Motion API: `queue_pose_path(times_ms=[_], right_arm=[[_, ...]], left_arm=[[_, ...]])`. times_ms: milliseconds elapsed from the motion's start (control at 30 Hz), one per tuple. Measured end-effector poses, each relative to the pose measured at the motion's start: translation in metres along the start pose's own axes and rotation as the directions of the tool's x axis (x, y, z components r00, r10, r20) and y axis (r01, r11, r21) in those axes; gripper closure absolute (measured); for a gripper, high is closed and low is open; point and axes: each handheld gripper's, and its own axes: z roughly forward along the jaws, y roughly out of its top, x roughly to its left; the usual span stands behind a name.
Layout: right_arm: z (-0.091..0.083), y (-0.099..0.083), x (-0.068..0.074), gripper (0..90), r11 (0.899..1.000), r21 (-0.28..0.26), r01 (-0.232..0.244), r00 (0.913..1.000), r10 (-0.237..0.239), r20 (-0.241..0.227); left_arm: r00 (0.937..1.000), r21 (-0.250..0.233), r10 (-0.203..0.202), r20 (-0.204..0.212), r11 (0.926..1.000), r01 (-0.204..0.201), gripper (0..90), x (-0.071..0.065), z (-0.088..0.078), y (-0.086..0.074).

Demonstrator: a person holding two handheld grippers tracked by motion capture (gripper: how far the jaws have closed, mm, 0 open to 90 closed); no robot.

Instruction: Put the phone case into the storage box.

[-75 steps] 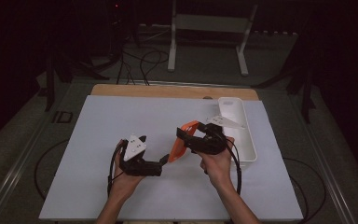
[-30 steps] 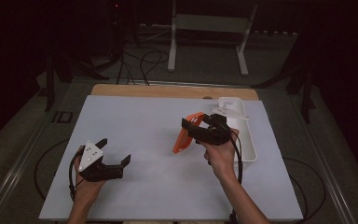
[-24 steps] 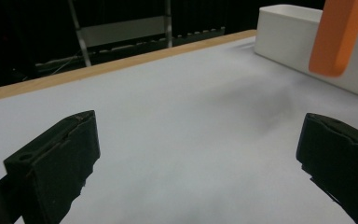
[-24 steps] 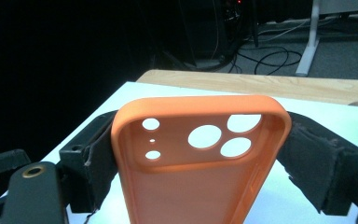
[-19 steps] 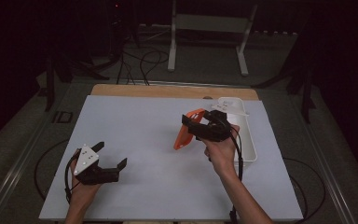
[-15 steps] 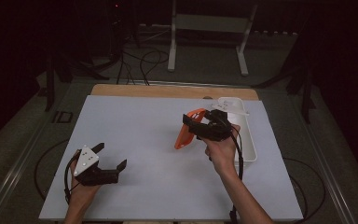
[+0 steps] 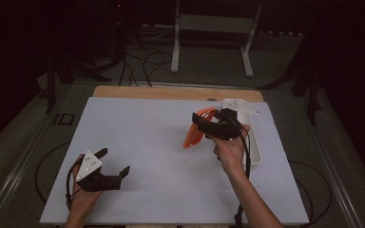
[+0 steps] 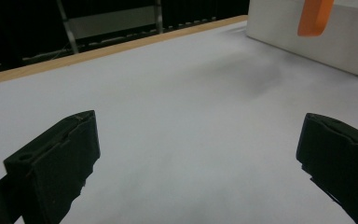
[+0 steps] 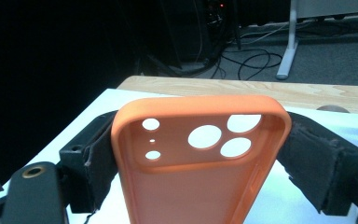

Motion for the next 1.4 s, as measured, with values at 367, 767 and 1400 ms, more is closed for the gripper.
queue_pose_path(times_ms=[367, 767, 1400], right_arm=[[0.002, 0.007, -0.002, 16.8, 1.000, 0.002, 0.024, 0.9992, -0.024, 0.032], [0.004, 0.011, -0.010, 16.9, 1.000, 0.003, 0.026, 0.9978, -0.027, 0.061], [0.007, 0.030, -0.015, 16.8, 0.998, 0.016, 0.067, 0.9892, -0.068, 0.130]], left_arm=[[1.0000, 0.010, 0.000, 0.007, 1.0000, 0.000, 0.1, 0.001, 0.000, -0.003], [0.9999, 0.029, 0.002, 0.011, 0.9996, -0.002, 0.1, 0.002, 0.002, -0.005], [1.0000, 0.022, 0.000, 0.007, 0.9998, -0.001, 0.1, 0.002, 0.001, -0.005]])
